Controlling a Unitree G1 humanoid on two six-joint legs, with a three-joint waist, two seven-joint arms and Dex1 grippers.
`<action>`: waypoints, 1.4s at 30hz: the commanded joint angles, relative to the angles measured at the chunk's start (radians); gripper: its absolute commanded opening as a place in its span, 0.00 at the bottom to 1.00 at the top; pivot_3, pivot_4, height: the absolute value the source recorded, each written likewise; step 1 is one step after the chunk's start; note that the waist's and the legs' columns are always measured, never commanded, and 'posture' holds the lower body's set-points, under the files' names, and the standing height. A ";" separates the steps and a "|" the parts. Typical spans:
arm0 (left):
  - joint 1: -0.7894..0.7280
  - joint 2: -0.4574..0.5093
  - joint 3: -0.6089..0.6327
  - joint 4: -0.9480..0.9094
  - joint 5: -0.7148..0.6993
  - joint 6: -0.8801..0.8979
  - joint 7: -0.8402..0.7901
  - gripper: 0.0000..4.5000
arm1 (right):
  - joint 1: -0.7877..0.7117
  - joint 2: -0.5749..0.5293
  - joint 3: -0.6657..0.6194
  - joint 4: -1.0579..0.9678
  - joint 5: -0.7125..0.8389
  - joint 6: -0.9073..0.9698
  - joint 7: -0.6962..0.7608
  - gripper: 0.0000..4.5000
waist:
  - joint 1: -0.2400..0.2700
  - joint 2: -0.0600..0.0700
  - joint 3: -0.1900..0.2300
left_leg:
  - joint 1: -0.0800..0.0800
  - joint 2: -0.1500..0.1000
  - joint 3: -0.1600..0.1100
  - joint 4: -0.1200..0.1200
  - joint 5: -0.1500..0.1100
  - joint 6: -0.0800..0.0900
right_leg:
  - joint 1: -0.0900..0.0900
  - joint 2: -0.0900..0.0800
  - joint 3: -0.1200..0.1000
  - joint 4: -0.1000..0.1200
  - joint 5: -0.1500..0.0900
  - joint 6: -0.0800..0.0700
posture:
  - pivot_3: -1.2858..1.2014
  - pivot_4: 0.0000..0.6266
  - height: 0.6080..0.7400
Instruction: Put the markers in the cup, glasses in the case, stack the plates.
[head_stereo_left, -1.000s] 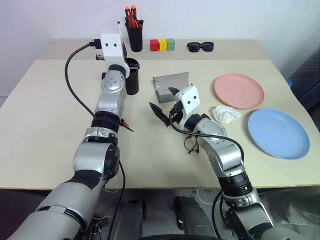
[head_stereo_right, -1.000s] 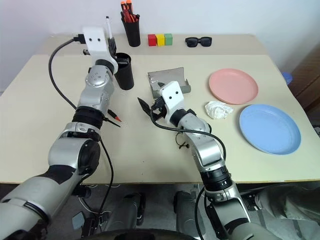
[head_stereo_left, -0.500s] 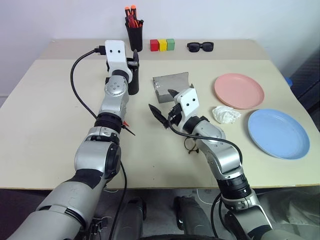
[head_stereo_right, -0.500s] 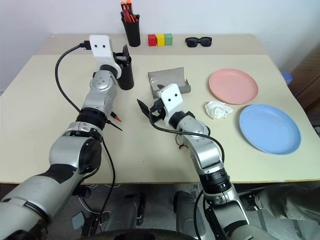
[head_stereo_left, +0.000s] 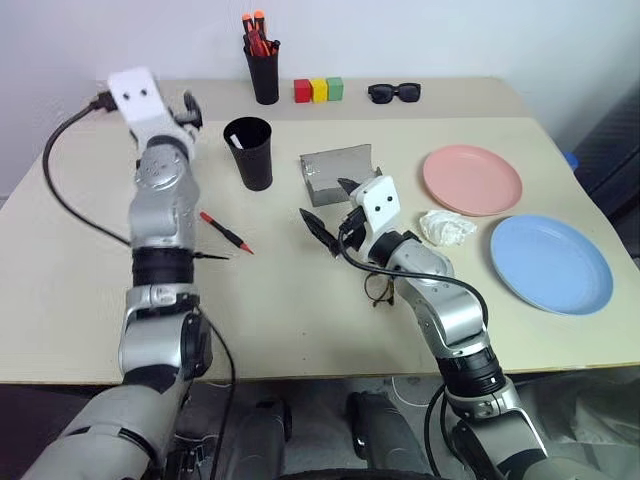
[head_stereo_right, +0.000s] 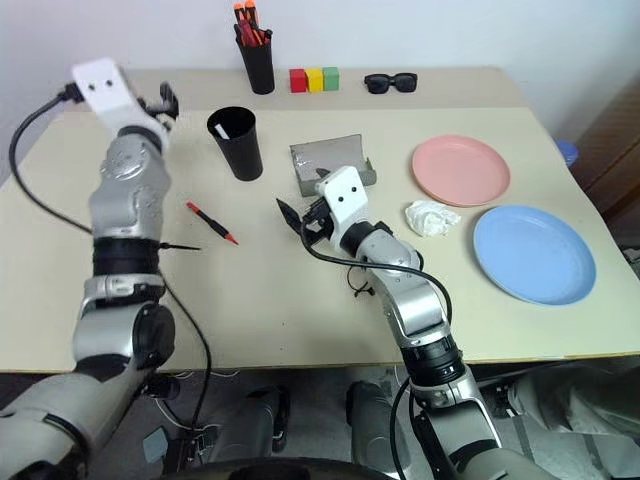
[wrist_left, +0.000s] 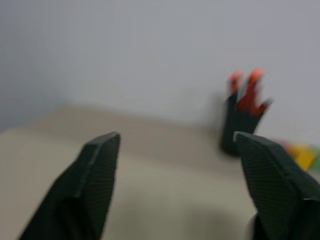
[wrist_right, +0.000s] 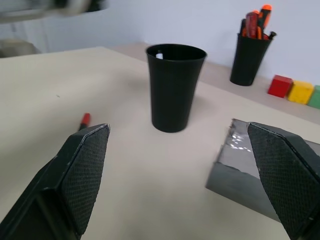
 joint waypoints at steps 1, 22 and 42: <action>0.047 -0.003 -0.004 -0.251 0.011 0.369 0.075 0.99 | -0.012 -0.003 -0.011 -0.023 0.009 -0.016 0.016 1.00 | 0.001 0.000 0.000 | 0.000 0.000 0.000 0.000 0.000 0.000 | 0.000 0.000 0.000 0.000 0.000 0.000 | 0.52 0.24 1.00; -0.114 -0.460 0.335 -0.366 0.271 1.179 0.358 0.81 | -0.014 0.015 0.006 -0.007 0.002 -0.022 0.050 1.00 | -0.005 -0.001 0.000 | 0.000 0.000 0.000 0.000 0.000 -0.001 | 0.000 0.001 0.000 0.000 0.000 0.000 | 0.52 0.24 1.00; -0.002 -0.256 0.085 -0.411 0.149 0.317 -0.048 0.01 | -0.042 0.037 -0.038 0.016 -0.012 -0.052 -0.023 1.00 | 0.000 -0.001 0.000 | 0.000 0.000 0.001 -0.002 0.001 -0.003 | -0.001 0.000 0.001 -0.001 0.000 -0.001 | 0.52 0.24 1.00</action>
